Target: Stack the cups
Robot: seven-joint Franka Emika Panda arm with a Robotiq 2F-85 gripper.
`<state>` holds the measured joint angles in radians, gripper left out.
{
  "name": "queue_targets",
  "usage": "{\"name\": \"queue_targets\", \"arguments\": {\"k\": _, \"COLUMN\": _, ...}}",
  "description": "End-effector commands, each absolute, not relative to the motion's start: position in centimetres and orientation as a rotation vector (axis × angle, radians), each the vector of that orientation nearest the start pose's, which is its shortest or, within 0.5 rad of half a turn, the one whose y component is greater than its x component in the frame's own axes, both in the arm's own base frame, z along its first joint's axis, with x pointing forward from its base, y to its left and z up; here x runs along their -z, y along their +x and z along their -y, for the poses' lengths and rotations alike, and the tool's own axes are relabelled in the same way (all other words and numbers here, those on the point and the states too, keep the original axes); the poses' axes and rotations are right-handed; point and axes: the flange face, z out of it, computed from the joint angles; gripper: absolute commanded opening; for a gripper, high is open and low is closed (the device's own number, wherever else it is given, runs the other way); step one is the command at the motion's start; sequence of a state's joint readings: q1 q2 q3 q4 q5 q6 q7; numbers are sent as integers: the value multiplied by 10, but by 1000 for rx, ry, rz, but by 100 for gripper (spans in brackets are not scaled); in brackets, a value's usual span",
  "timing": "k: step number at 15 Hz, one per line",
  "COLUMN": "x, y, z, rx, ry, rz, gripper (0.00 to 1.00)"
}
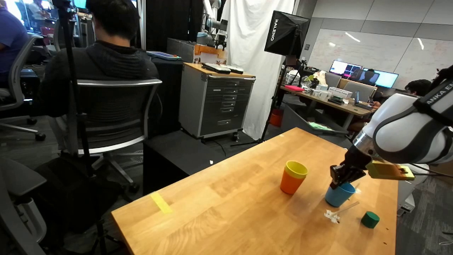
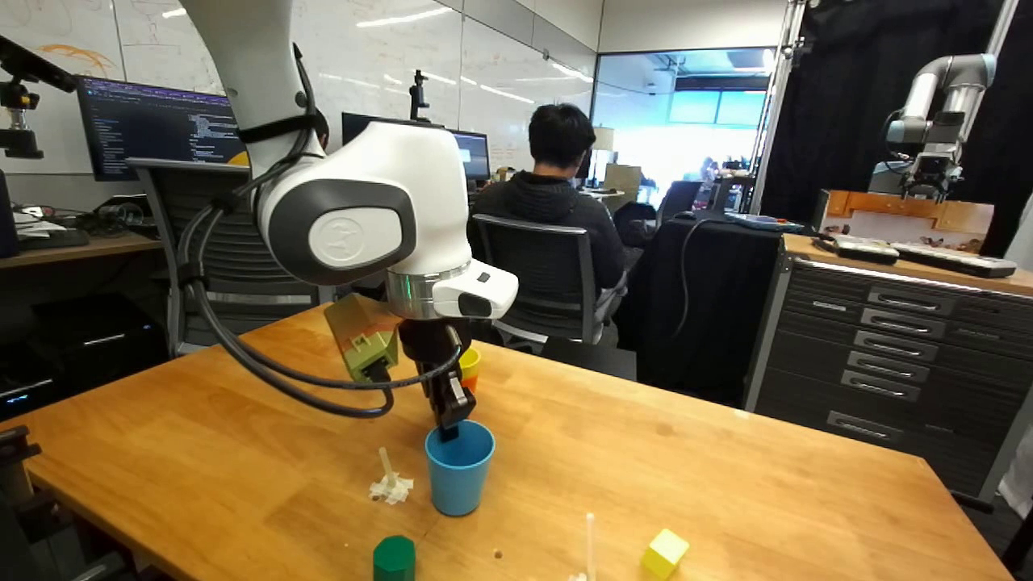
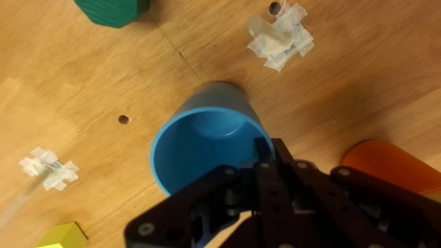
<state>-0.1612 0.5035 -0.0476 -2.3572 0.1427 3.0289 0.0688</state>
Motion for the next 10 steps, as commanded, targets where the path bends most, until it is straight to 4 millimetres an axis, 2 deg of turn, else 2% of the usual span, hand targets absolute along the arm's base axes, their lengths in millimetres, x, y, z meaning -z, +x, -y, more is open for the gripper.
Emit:
{"name": "queue_targets", "arguments": {"k": 1, "x": -143, "y": 502, "z": 110, "rx": 269, "ry": -3056, "rz": -640, "gripper": 2}}
{"name": "queue_targets", "arguments": {"k": 5, "x": -171, "y": 512, "z": 97, "rx": 334, "ry": -3063, "rz": -590, "gripper": 2}}
{"name": "queue_targets", "arguments": {"k": 10, "x": -221, "y": 532, "z": 76, "rx": 438, "ry": -3074, "rz": -520, "gripper": 2}}
